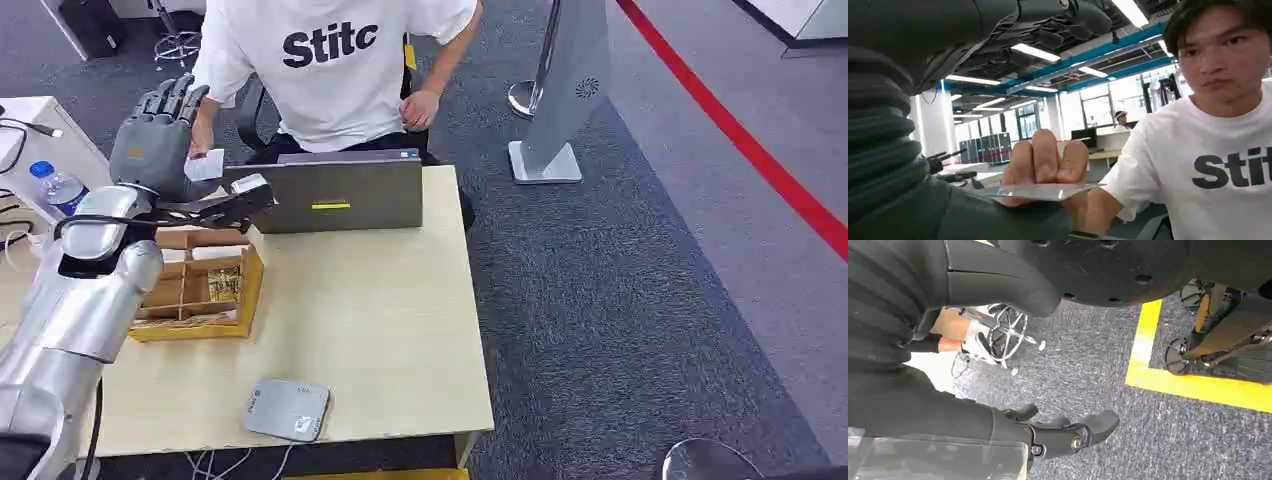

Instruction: Pass the card to the sensor for recognition and then transmit it.

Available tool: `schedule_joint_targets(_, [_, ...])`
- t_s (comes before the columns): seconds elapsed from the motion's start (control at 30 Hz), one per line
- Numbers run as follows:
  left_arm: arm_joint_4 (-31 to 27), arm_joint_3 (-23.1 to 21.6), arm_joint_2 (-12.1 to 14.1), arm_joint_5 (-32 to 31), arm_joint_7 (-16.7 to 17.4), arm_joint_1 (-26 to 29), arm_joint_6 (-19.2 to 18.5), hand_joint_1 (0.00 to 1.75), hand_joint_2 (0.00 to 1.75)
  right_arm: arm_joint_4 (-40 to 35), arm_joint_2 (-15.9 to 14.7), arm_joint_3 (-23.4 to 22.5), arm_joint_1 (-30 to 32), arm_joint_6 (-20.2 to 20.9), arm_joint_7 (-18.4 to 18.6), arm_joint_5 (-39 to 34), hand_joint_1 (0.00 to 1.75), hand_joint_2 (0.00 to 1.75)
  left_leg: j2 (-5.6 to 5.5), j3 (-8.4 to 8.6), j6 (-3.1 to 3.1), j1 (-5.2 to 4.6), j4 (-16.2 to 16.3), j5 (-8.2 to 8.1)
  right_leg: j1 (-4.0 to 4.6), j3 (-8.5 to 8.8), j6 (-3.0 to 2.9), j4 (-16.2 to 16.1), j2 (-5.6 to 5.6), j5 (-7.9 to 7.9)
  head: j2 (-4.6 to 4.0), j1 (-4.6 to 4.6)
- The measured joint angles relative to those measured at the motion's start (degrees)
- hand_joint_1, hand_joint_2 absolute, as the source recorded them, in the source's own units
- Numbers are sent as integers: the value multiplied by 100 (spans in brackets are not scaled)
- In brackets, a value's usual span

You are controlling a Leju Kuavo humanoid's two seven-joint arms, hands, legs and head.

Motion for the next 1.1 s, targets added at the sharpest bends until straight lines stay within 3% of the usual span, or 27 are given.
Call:
schedule_joint_targets(0.93, [20, -127, -44, 352, -105, -3, 105, 175, 175, 11, -20, 7, 31, -13, 46, -18, 0, 175, 1, -5, 0, 0, -2, 3, 0, -2, -1, 0, 0, 0, 0, 0])
schedule_joint_targets(1.1, [-1211, -127, -46, 745, -312, 913, 378, 175, 175, 20, -20, 2, 50, -87, 74, -216, 0, 175, 2, -7, 2, -3, -2, 2, 0, -2, 1, 0, 2, 0, 0, 0])
